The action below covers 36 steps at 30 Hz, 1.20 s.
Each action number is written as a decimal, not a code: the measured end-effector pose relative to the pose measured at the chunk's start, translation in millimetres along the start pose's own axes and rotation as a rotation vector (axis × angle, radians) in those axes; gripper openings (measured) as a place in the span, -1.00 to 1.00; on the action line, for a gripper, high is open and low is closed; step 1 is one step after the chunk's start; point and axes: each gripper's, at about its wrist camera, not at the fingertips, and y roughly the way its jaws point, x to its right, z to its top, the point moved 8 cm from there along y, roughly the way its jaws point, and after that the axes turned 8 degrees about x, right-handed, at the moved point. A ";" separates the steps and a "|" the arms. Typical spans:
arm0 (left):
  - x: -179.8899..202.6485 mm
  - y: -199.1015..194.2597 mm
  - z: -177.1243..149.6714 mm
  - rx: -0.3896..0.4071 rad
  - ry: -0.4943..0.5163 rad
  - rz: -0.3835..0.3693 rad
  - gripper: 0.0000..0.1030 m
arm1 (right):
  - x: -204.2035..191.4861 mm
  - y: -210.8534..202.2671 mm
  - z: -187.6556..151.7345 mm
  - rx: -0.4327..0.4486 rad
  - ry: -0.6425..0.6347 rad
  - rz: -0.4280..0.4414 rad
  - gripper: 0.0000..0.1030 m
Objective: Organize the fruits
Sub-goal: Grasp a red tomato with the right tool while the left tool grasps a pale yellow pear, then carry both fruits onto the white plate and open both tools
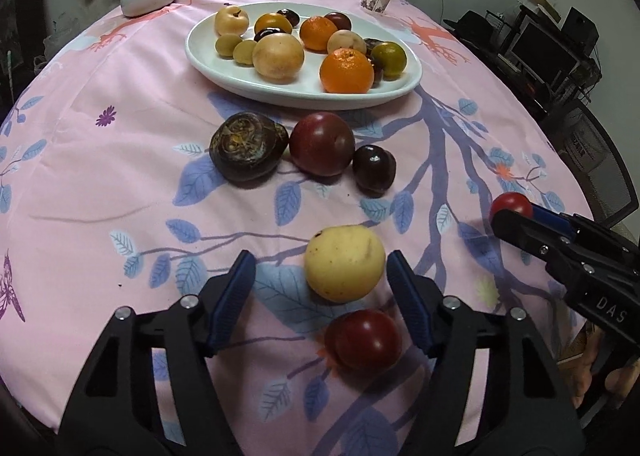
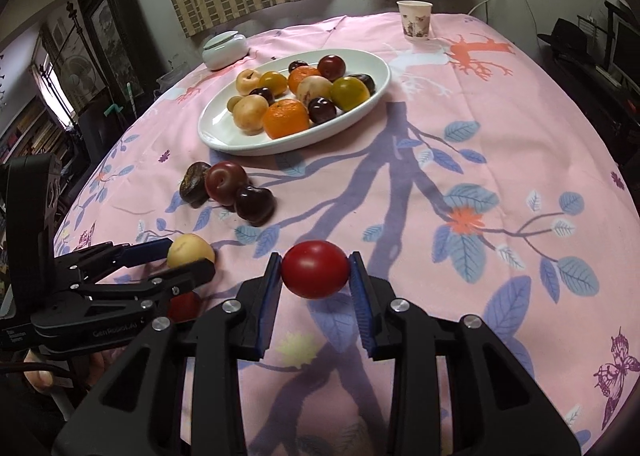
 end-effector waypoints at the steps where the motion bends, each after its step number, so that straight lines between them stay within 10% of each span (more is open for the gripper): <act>1: 0.5 -0.3 -0.1 0.005 0.003 0.003 0.11 | 1.3 -0.5 -0.1 0.001 0.004 0.001 -0.33; 3: 4.3 -0.8 0.5 0.004 -0.010 -0.041 -0.25 | 1.1 -1.5 -0.5 0.003 0.007 0.008 -0.33; 26: -17.5 -32.5 22.2 0.079 -0.024 -0.049 -0.24 | -39.5 6.8 10.9 -0.003 -0.064 0.056 -0.33; 36: -46.4 -22.8 98.5 0.085 -0.023 -0.046 -0.24 | -65.1 22.8 76.0 0.045 -0.185 0.098 -0.33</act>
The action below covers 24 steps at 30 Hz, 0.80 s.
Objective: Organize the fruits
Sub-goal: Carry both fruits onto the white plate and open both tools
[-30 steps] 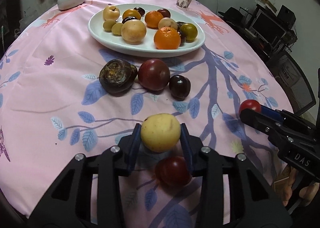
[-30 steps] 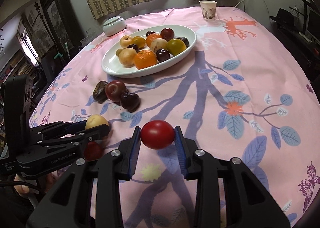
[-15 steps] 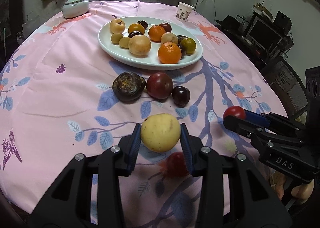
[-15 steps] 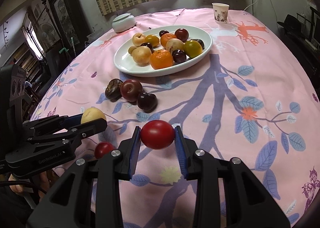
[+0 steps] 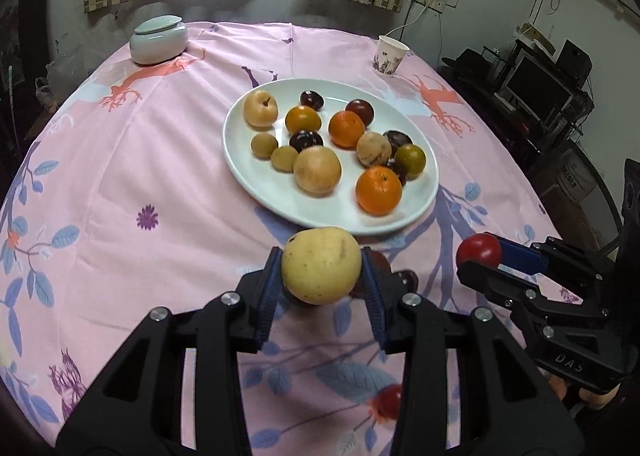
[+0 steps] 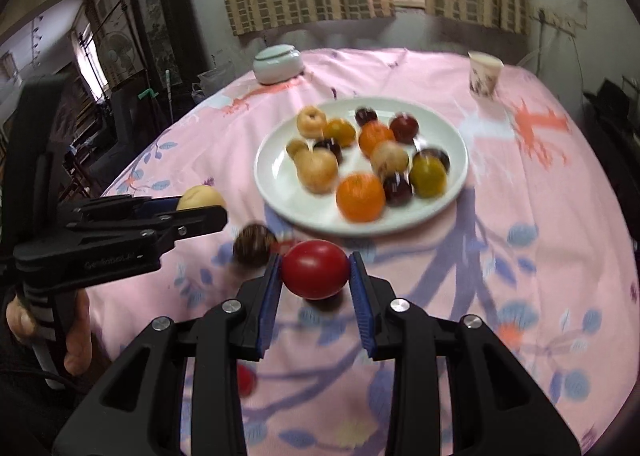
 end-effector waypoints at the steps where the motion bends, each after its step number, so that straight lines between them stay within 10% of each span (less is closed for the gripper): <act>1: -4.9 7.1 12.1 -0.005 -0.007 0.007 -0.24 | 0.6 5.4 11.2 0.005 -0.011 0.001 -0.33; 9: -29.2 85.2 89.9 -0.036 -0.030 0.093 -0.24 | 27.5 93.5 68.7 -0.051 -0.016 -0.032 -0.33; 20: -39.3 134.6 95.5 -0.105 -0.074 0.090 -0.23 | 38.9 144.9 72.4 -0.121 -0.007 -0.001 -0.33; 24: -42.5 137.1 97.8 -0.113 -0.095 0.094 -0.22 | 40.7 147.7 75.5 -0.101 -0.004 -0.029 0.24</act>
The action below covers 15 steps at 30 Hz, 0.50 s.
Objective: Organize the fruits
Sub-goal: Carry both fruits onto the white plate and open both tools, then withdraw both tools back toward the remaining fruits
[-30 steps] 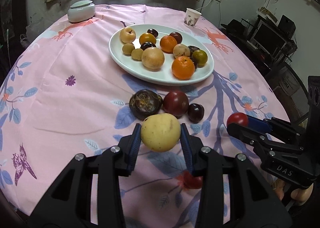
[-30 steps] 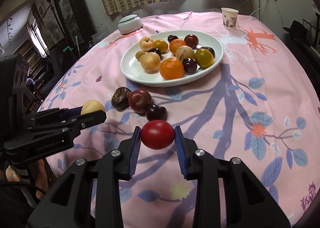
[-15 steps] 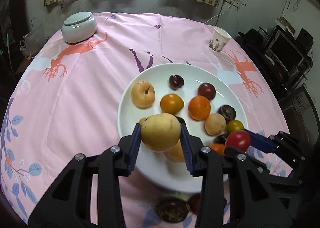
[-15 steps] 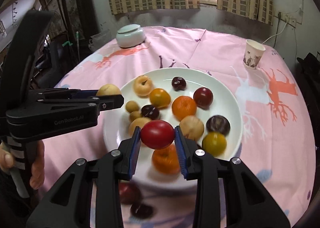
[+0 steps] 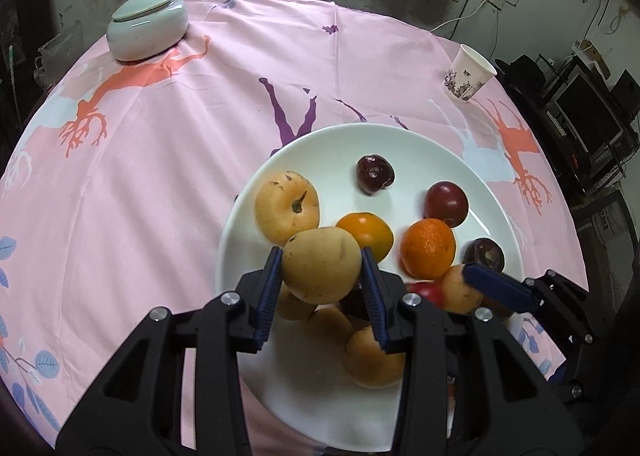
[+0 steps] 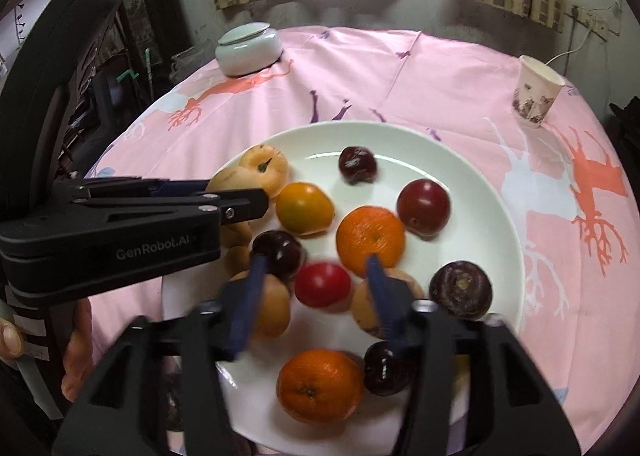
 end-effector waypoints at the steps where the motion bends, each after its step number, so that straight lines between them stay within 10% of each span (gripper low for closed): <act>1: -0.8 -0.6 1.1 0.000 -0.008 -0.002 -0.10 | 1.1 -2.6 1.7 0.016 0.000 -0.009 0.24; 4: -0.9 -10.0 6.2 0.033 -0.015 0.001 0.37 | 2.5 -10.9 2.4 0.016 0.001 -0.019 0.26; 15: 4.9 -121.1 -51.6 0.172 0.058 -0.039 0.77 | -24.1 -115.3 -50.7 0.057 -0.027 0.019 0.83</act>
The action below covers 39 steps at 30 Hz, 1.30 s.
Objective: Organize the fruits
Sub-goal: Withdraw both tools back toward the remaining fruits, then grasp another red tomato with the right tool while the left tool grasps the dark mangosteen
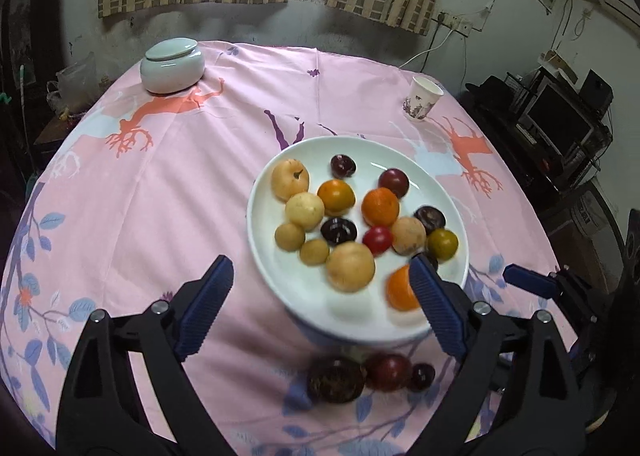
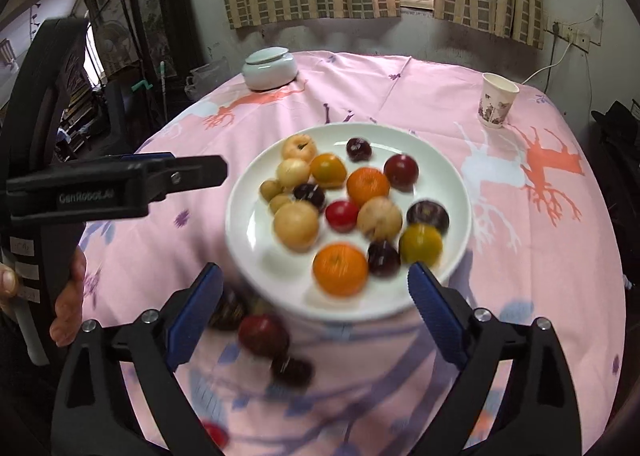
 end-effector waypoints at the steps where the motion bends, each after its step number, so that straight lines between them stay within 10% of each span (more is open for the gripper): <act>1: 1.6 -11.7 -12.9 0.010 0.008 -0.002 0.80 | -3.6 -9.0 -8.3 -0.003 -0.003 0.002 0.83; 12: -18.4 -71.0 -122.2 0.021 -0.006 0.081 0.81 | -54.7 -54.3 -111.3 -0.037 0.051 0.084 0.86; 26: -36.9 -88.1 -136.3 0.015 -0.076 0.090 0.81 | -85.0 -10.4 -144.1 -0.147 -0.015 0.086 -0.37; 39: -3.8 -22.0 -123.6 -0.054 0.082 0.107 0.81 | -5.1 -42.0 -133.8 -0.051 0.171 -0.029 -0.38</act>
